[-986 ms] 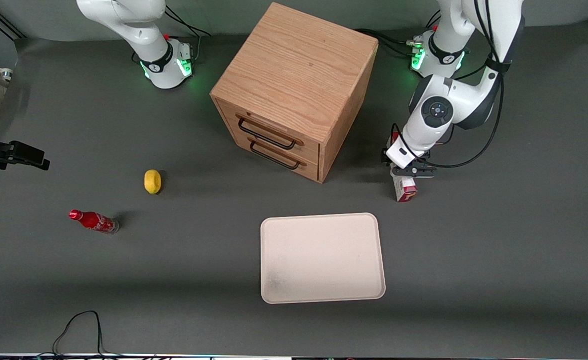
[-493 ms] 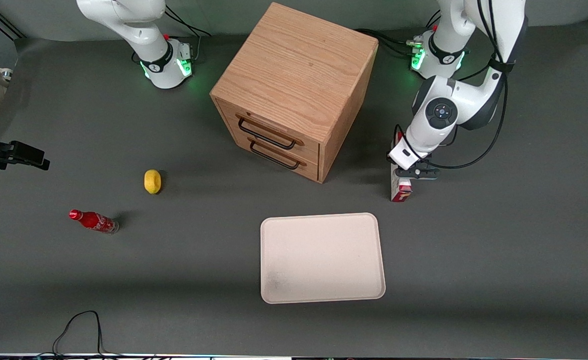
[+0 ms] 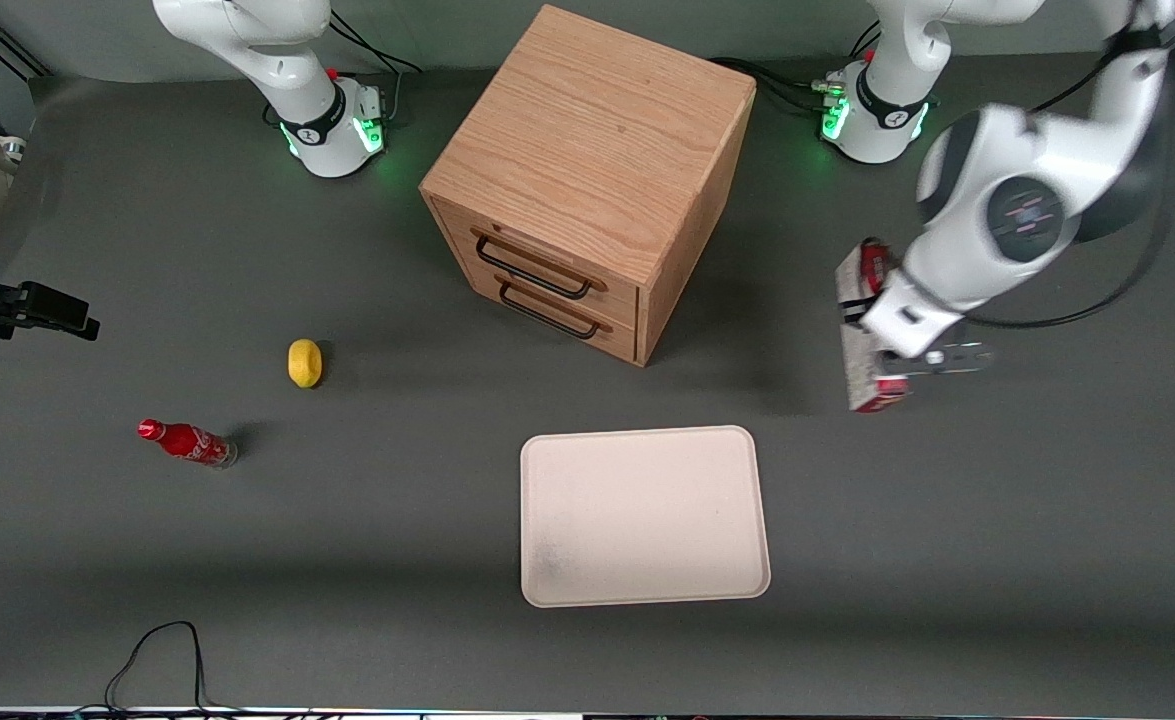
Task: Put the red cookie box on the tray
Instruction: 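Lift the cookie box with the left gripper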
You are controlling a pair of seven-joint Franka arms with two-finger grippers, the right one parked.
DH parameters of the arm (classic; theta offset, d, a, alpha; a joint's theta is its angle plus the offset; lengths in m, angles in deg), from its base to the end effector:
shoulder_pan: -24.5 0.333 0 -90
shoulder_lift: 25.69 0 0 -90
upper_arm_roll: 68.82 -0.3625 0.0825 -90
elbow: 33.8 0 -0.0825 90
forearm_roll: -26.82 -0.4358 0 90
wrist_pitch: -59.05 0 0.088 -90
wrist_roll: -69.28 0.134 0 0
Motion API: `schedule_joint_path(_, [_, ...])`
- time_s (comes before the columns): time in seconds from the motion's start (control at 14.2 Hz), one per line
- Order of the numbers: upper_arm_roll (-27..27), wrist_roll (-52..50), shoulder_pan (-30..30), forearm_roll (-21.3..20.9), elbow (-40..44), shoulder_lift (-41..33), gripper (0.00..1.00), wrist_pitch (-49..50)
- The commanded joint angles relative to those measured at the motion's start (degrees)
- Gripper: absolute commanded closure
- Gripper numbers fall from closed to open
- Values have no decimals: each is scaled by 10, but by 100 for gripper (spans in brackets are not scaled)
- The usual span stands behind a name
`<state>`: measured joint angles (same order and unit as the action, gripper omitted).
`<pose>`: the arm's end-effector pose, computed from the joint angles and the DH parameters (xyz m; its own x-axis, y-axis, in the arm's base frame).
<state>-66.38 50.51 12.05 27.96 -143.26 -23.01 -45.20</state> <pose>0.5822 -0.1567 0.4587 0.9878 0.0748 -0.1366 0.0721 -0.9971 -0.0248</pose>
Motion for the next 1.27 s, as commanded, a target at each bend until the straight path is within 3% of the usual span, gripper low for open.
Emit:
schedule_joint_path(0.0, [3,7,17,3,142,21,100,118])
schedule_joint_path(0.21, [3,13,28,3,220,40,100,172])
schedule_joint_path(0.63, [8,27,31,9,307,104,100,178])
schedule_joint_path(0.85, [18,-79,-20,3,419,216,100,174])
schedule_joint_path(1.06, [13,-156,-84,-10,583,370,100,165])
schedule_joint_path(1.2, [13,-192,-105,-11,618,423,100,113])
